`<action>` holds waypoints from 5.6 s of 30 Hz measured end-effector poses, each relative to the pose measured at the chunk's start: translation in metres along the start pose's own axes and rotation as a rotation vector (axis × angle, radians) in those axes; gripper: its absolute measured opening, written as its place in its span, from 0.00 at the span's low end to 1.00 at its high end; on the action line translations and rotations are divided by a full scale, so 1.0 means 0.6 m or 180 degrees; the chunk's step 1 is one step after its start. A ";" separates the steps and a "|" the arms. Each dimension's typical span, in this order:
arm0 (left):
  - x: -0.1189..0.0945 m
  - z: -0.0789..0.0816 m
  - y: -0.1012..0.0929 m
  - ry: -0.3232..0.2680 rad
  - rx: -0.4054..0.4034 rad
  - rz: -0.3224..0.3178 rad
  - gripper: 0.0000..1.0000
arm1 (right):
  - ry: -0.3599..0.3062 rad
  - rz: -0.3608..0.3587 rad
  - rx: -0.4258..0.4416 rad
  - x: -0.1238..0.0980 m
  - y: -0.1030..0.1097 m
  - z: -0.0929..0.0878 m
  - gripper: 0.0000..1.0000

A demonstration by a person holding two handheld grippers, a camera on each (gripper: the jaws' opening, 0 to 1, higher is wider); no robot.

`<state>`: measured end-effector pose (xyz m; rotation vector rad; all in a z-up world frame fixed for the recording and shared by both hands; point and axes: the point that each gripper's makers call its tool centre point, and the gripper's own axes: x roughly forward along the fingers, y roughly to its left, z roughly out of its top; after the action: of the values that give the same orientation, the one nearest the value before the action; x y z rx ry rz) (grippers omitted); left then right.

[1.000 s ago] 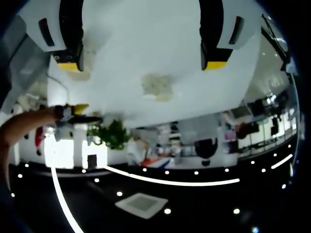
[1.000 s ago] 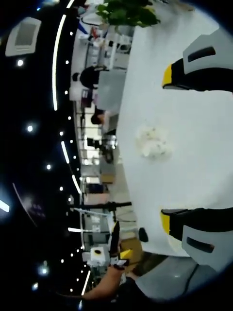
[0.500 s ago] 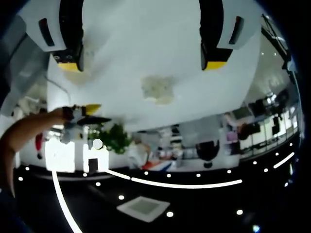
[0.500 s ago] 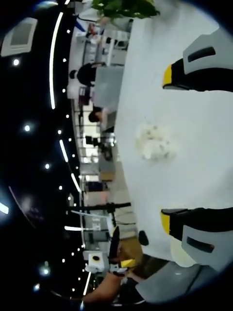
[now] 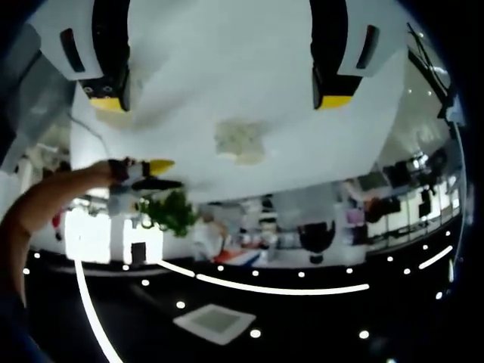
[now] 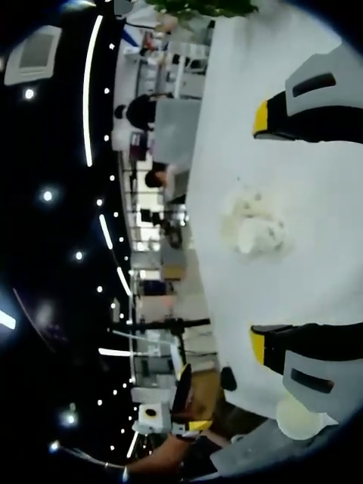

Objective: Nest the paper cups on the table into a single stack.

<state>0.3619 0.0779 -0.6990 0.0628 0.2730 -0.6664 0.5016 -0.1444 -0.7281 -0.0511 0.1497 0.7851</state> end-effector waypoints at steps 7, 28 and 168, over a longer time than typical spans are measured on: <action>0.004 -0.005 0.013 0.0021 0.0028 0.0060 0.98 | 0.0010 -0.0004 0.0018 0.040 -0.009 -0.004 0.97; -0.004 -0.024 0.022 0.0077 -0.0119 0.0137 0.98 | 0.0118 0.0047 0.0038 0.127 0.000 -0.059 0.87; -0.040 0.022 0.011 0.0145 -0.0031 0.0234 0.97 | 0.0515 0.0046 0.0063 0.074 -0.023 0.151 0.35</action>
<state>0.3512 0.0955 -0.6798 0.0784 0.3164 -0.5910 0.5528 -0.1137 -0.6455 -0.0949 0.3114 0.7937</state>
